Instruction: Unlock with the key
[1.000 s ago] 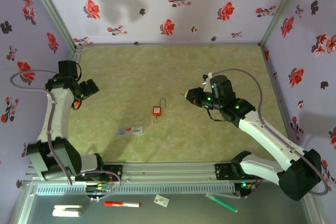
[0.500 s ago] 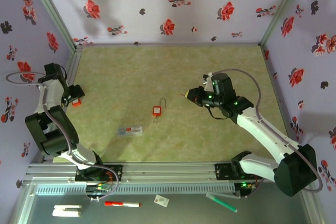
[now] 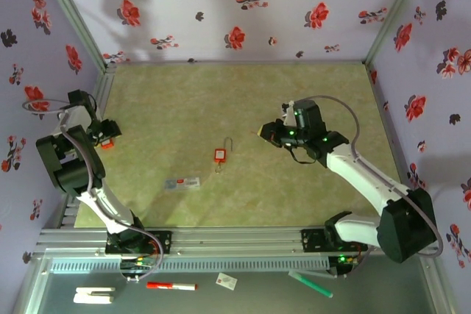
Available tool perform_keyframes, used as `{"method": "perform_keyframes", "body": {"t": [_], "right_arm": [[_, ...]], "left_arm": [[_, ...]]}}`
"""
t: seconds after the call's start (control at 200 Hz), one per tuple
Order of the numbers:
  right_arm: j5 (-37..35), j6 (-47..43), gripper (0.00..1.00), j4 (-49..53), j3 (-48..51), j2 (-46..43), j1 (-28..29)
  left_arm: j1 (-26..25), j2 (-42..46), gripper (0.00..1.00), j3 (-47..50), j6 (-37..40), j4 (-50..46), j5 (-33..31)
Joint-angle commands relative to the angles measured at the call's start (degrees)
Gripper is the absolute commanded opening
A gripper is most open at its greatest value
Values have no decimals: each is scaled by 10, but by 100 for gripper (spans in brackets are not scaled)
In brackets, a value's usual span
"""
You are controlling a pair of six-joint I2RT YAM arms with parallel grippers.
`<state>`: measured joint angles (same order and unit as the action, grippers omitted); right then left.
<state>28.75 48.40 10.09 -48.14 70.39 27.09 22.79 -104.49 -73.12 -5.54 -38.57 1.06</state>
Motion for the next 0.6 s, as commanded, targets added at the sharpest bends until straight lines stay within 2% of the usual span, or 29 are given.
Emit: {"method": "perform_keyframes", "body": {"t": [0.0,0.25,0.39,0.595], "right_arm": [[15,0,0,-26,-5,13,-3],[27,13,0,-48,-6,34,-4],[29,10,0,-44,-12,41,-4],[26,12,0,-45,-13,45,-4]], "left_arm": [[6,-20,67,-28,25,8,9],[16,-43,61,-29,28,16,-6],[18,-52,61,-28,20,22,-28],[21,-71,61,-36,19,33,-22]]}}
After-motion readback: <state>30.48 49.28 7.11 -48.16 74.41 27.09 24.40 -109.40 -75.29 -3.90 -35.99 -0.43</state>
